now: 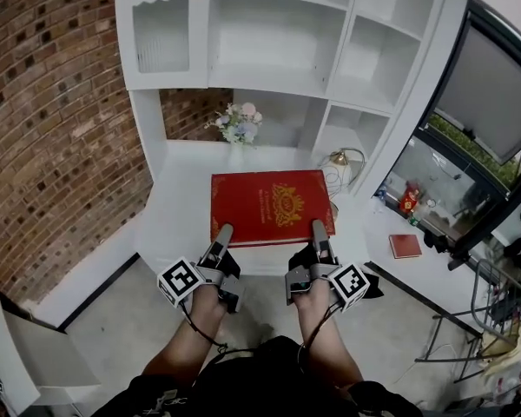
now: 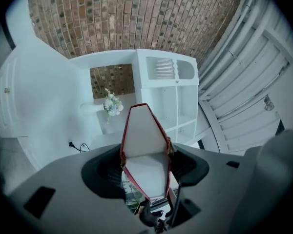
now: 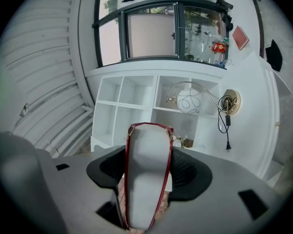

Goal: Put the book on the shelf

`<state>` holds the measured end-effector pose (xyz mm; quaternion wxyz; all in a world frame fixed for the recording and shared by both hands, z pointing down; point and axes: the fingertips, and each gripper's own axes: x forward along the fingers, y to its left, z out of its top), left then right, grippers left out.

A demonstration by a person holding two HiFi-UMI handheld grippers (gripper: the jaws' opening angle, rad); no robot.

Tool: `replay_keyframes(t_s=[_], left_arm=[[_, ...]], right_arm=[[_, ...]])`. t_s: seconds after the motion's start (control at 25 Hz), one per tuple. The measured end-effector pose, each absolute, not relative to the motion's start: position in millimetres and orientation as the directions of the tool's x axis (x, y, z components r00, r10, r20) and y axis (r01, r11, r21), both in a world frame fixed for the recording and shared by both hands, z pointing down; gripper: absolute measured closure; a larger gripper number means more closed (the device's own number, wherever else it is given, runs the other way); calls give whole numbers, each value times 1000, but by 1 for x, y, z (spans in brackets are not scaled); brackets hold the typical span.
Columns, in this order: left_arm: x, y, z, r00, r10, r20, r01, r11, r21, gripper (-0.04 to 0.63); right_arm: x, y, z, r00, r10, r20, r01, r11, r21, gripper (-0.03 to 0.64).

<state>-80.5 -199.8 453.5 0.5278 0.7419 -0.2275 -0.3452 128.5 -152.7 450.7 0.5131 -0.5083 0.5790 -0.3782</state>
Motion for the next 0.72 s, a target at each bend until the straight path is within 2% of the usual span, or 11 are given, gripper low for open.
replay_keyframes(t_s=[0.08,0.24,0.52,0.72], left_arm=[[-78,-211,452,656,-699,-286,42,-345,938,322],[-76,-241,457,656,-712,-252,-11,-342,940,322],[-60,-309,438,642,-709,-292,-20,-396,918,322],[-41,-361,407,626,-692,-358,30,-437,899,322]], right_arm=[[130,-164,451,45,-976,-213,-204,200,-958,347],[135,-194,449,42,-973,-229,-196,217,-956,347],[151,-265,438,19,-963,-270,-180,262,-948,345],[168,-322,414,-2,-952,-308,-188,302,-934,345]])
